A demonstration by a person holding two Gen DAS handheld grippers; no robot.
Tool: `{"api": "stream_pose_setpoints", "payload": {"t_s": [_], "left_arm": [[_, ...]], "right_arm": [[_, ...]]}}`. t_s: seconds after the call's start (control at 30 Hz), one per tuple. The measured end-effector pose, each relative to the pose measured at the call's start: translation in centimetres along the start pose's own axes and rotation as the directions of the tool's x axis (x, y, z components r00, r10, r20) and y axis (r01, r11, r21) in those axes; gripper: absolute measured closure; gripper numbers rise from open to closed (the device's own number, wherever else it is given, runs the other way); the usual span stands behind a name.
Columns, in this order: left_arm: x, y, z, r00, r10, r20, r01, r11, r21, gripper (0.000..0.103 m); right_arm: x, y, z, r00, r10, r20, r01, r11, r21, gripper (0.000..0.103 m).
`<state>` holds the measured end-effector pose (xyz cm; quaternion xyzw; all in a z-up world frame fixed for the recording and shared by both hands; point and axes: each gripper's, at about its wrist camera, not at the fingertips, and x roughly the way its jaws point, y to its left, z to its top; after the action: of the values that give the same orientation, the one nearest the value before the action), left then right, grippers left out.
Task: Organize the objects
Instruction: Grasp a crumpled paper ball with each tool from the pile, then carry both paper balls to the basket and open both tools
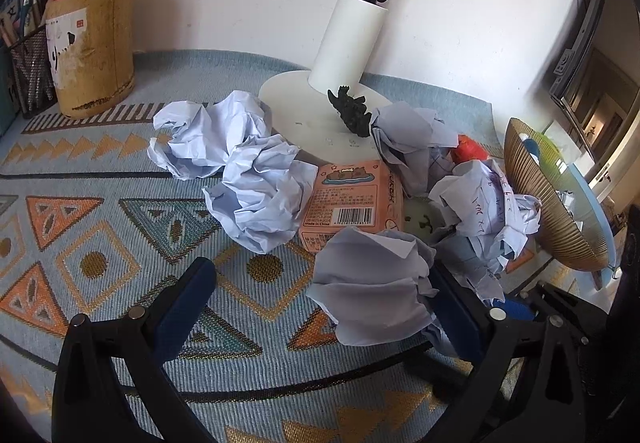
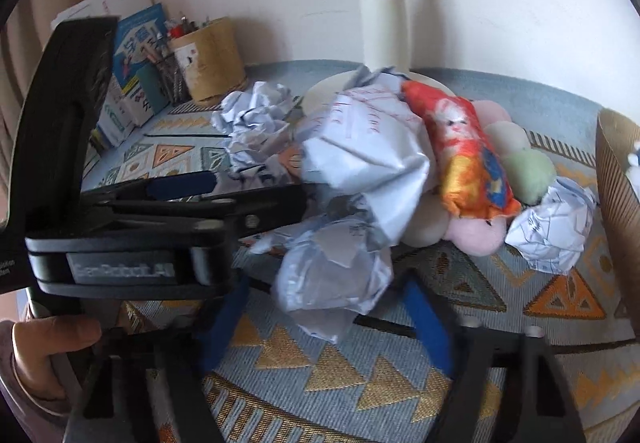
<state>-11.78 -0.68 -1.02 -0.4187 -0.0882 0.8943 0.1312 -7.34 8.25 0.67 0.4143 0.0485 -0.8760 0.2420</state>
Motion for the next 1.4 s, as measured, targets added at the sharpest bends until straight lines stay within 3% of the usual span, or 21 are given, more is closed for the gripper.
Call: {"api": "stream_pose_setpoints", "payload": {"t_s": [0.03,0.07,0.17,0.3,0.47,0.63,0.87,1.2,1.4], "left_arm": [[-0.1,0.1,0.1,1.0,0.001,0.012,-0.001,1.0,-0.01,0.036],[-0.2,0.3,0.0,1.0,-0.025,0.017,0.025,0.999,-0.026,0.058],[-0.8,1.0,0.0,0.999,-0.008,0.049,0.012,0.998,-0.069,0.058],[-2.6,1.3,-0.4,0.989,-0.012,0.146,0.025,0.996,-0.088,0.058],[-5.0,0.2,-1.0,0.958,0.022,0.285,-0.009,0.999,-0.047,0.058],[-6.6,-0.2,-1.3,0.923,0.058,0.381,-0.046,0.998,-0.04,0.057],[-6.8,0.0,-1.5,0.921,0.1,0.377,-0.087,0.995,-0.049,0.057],[-5.8,1.9,-1.6,0.937,0.133,0.324,-0.088,0.985,-0.15,0.057],[-6.1,2.3,-1.9,0.928,0.167,0.333,-0.109,0.977,-0.186,0.057]], "right_arm": [[-0.3,0.1,0.0,1.0,-0.017,0.015,0.017,1.0,-0.003,0.058],[-1.0,0.2,-0.1,0.998,-0.041,0.053,0.041,0.999,-0.004,0.059],[-3.6,1.0,-0.7,0.983,-0.009,0.186,0.016,0.999,-0.037,0.062],[-6.6,2.7,-1.9,0.941,0.009,0.338,0.034,0.992,-0.12,0.062],[-7.6,3.6,-2.4,0.925,0.016,0.379,0.041,0.989,-0.142,0.062],[-8.2,1.7,-2.7,0.912,0.051,0.407,-0.016,0.996,-0.09,0.063],[-8.0,2.0,-2.6,0.915,0.056,0.4,-0.022,0.996,-0.088,0.063],[-7.7,1.0,-2.3,0.919,0.053,0.391,-0.042,0.998,-0.035,0.063],[-7.8,0.6,-2.3,0.917,0.069,0.392,-0.064,0.998,-0.025,0.063]]}}
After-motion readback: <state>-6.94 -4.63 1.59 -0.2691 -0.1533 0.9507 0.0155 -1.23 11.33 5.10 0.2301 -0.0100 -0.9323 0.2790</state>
